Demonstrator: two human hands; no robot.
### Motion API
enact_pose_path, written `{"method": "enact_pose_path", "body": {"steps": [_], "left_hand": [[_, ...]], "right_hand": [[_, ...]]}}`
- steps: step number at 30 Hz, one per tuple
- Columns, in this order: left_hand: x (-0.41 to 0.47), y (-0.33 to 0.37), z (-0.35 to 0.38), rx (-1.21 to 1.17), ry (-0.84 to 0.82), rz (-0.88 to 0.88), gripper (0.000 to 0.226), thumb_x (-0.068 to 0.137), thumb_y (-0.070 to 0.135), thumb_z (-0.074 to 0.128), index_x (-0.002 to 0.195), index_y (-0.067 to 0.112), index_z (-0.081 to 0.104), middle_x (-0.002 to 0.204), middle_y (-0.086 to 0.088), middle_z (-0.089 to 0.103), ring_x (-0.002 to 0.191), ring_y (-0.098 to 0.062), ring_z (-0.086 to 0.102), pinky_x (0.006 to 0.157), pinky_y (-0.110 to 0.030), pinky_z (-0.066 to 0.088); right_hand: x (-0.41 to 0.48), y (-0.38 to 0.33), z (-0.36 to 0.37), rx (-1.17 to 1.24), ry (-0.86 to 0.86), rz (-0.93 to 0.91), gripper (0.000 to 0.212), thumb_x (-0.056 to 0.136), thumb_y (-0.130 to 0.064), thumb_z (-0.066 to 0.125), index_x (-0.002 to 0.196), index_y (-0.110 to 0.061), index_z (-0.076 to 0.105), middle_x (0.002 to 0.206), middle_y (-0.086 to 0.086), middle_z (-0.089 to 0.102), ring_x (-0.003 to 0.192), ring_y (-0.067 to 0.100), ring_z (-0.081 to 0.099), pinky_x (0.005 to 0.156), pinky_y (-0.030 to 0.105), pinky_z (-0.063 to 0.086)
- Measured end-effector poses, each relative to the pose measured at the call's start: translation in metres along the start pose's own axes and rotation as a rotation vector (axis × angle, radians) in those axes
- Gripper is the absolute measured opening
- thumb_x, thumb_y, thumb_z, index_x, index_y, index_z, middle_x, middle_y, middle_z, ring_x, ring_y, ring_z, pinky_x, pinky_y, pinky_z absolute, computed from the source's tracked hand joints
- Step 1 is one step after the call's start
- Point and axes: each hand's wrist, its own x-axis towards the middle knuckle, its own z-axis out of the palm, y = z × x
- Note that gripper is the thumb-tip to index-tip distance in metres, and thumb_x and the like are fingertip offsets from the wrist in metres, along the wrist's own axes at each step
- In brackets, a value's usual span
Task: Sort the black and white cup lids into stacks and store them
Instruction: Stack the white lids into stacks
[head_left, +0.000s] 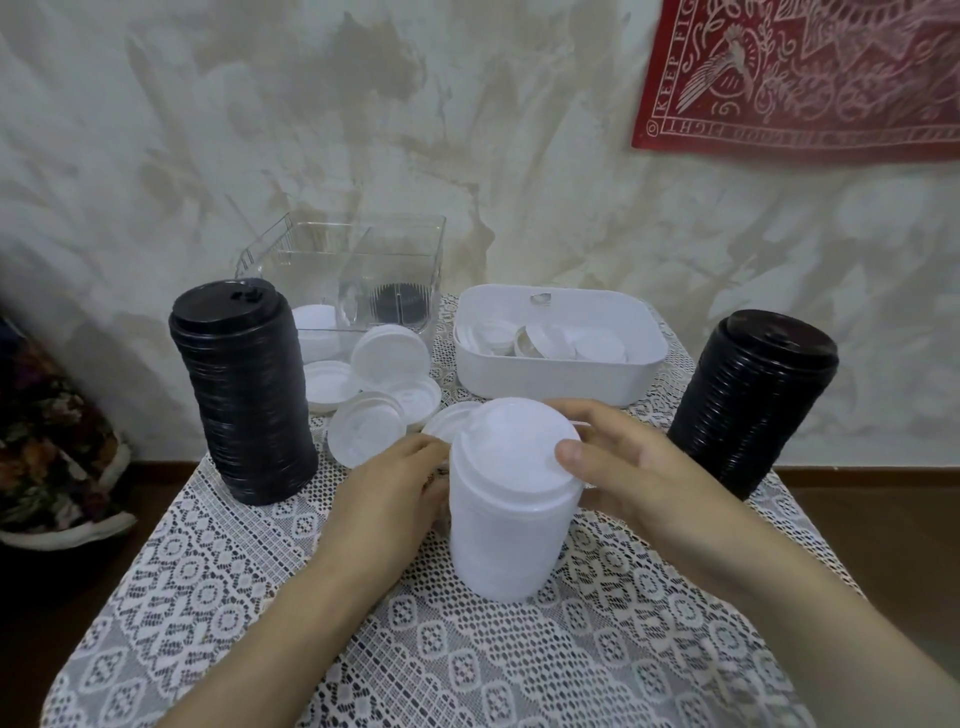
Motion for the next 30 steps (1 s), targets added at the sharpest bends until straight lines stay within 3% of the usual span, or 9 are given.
{"method": "enact_pose_path", "body": {"steps": [4,8,12,16,19,21,24,27,30], "left_hand": [[0.002,0.003,-0.006,-0.106,0.112,-0.096,0.017,0.100,0.028,0.057,0.108,0.034,0.070,0.095,0.018,0.073,0.083,-0.007,0.065,0.075,-0.035,0.051],[0.008,0.004,-0.012,-0.852,0.178,-0.249,0.009,0.102,0.014,0.061,0.099,0.020,0.067,0.067,0.010,0.066,0.056,-0.005,0.054,0.054,-0.020,0.043],[0.008,0.001,-0.014,-1.099,0.130,-0.315,0.007,0.103,0.013,0.059,0.101,0.012,0.065,0.059,-0.003,0.052,0.051,-0.013,0.045,0.048,-0.022,0.038],[0.010,-0.003,-0.006,-1.098,0.107,-0.392,0.003,0.100,0.013,0.064,0.099,0.014,0.067,0.061,-0.008,0.054,0.049,-0.014,0.046,0.046,-0.023,0.041],[0.007,-0.001,-0.002,-1.011,0.075,-0.398,0.014,0.097,0.012,0.069,0.110,0.015,0.071,0.082,-0.020,0.070,0.056,-0.015,0.058,0.048,-0.029,0.052],[0.003,0.000,-0.001,-0.905,0.101,-0.387,0.027,0.097,0.013,0.070,0.121,0.024,0.072,0.101,-0.004,0.077,0.065,-0.014,0.065,0.057,-0.036,0.062],[-0.007,-0.001,-0.007,-0.661,0.171,-0.361,0.045,0.095,0.026,0.073,0.135,0.040,0.061,0.112,0.015,0.073,0.069,-0.010,0.070,0.063,-0.041,0.065],[-0.018,-0.004,-0.017,-0.447,0.218,-0.320,0.030,0.096,0.044,0.067,0.126,0.042,0.063,0.108,0.022,0.070,0.075,-0.010,0.072,0.069,-0.047,0.063],[-0.023,0.010,-0.031,-0.594,0.175,-0.339,0.016,0.100,0.047,0.058,0.110,0.041,0.069,0.101,0.022,0.070,0.074,-0.008,0.072,0.066,-0.047,0.064]], "right_hand": [[-0.001,-0.002,-0.002,-0.033,-0.010,0.003,0.042,0.089,-0.037,0.066,0.130,-0.032,0.065,0.124,-0.006,0.074,0.118,0.012,0.069,0.102,0.036,0.052],[-0.001,-0.002,-0.004,-0.054,-0.027,0.008,0.043,0.090,-0.036,0.065,0.132,-0.031,0.064,0.127,-0.005,0.073,0.120,0.014,0.068,0.108,0.043,0.050],[-0.001,-0.003,-0.004,-0.063,-0.036,0.001,0.040,0.090,-0.036,0.066,0.130,-0.034,0.066,0.126,-0.007,0.073,0.119,0.014,0.068,0.109,0.045,0.049],[0.000,-0.002,-0.003,-0.061,-0.040,-0.007,0.038,0.090,-0.036,0.066,0.128,-0.036,0.067,0.126,-0.007,0.073,0.119,0.014,0.068,0.108,0.043,0.050],[0.000,-0.001,-0.003,-0.056,-0.043,-0.012,0.037,0.090,-0.036,0.066,0.127,-0.037,0.068,0.126,-0.006,0.073,0.119,0.014,0.068,0.107,0.043,0.049],[0.000,0.000,-0.004,-0.054,-0.044,-0.013,0.038,0.090,-0.038,0.067,0.128,-0.038,0.068,0.127,-0.005,0.072,0.120,0.016,0.068,0.109,0.046,0.049],[0.000,0.003,-0.003,-0.047,-0.050,-0.012,0.047,0.086,-0.047,0.070,0.131,-0.036,0.065,0.129,-0.006,0.072,0.123,0.015,0.066,0.109,0.047,0.049],[-0.001,0.003,-0.001,-0.019,-0.043,0.006,0.047,0.089,-0.046,0.065,0.134,-0.033,0.063,0.129,-0.009,0.071,0.123,0.009,0.065,0.105,0.038,0.050],[0.000,0.002,0.001,0.018,-0.021,0.025,0.042,0.094,-0.052,0.065,0.132,-0.032,0.066,0.131,-0.011,0.070,0.126,0.008,0.062,0.104,0.037,0.050]]}}
